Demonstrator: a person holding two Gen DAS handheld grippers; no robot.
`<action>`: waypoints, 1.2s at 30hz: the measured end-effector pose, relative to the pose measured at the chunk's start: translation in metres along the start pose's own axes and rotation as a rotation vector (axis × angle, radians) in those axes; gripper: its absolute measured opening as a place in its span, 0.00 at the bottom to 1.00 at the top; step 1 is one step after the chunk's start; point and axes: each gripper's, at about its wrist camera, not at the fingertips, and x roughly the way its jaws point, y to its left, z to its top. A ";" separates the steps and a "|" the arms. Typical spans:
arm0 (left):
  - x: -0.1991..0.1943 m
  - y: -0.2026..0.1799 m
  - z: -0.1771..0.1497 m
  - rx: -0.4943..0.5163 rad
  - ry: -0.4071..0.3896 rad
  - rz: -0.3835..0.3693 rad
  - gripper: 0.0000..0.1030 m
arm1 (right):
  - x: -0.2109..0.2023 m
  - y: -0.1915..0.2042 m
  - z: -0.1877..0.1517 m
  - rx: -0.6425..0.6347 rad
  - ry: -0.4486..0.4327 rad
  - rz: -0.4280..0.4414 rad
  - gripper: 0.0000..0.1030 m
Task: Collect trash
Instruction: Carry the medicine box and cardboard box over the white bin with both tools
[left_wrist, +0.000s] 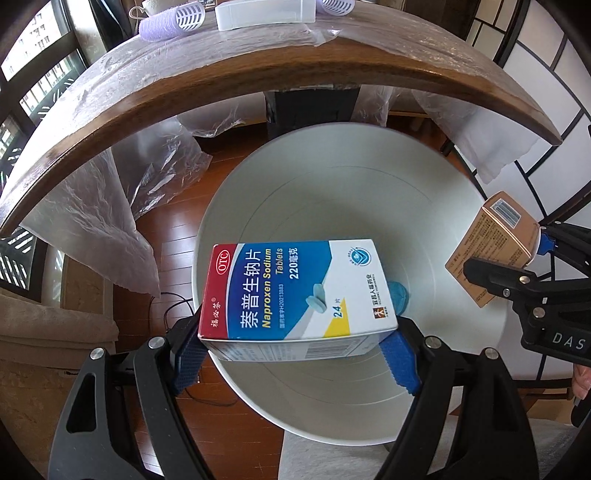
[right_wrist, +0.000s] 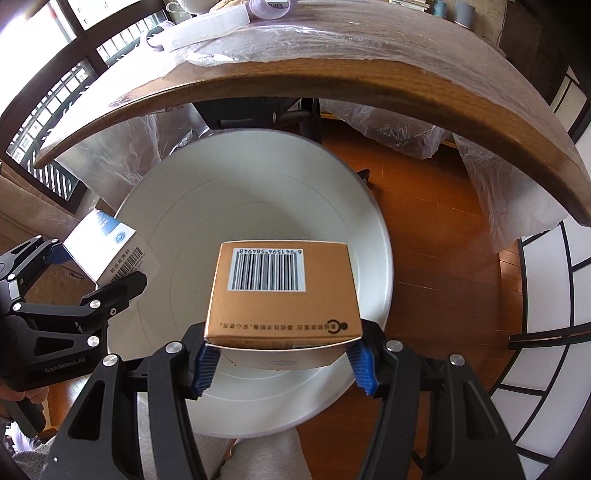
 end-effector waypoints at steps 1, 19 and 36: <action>0.000 0.000 0.000 0.002 0.001 0.000 0.79 | 0.002 0.000 0.001 0.002 0.002 -0.001 0.56; 0.001 0.003 0.007 0.015 0.006 -0.022 0.79 | 0.009 0.002 0.005 0.013 0.016 -0.020 0.56; 0.004 0.002 0.016 0.038 0.011 -0.040 0.79 | 0.010 0.001 0.008 0.018 0.028 -0.025 0.56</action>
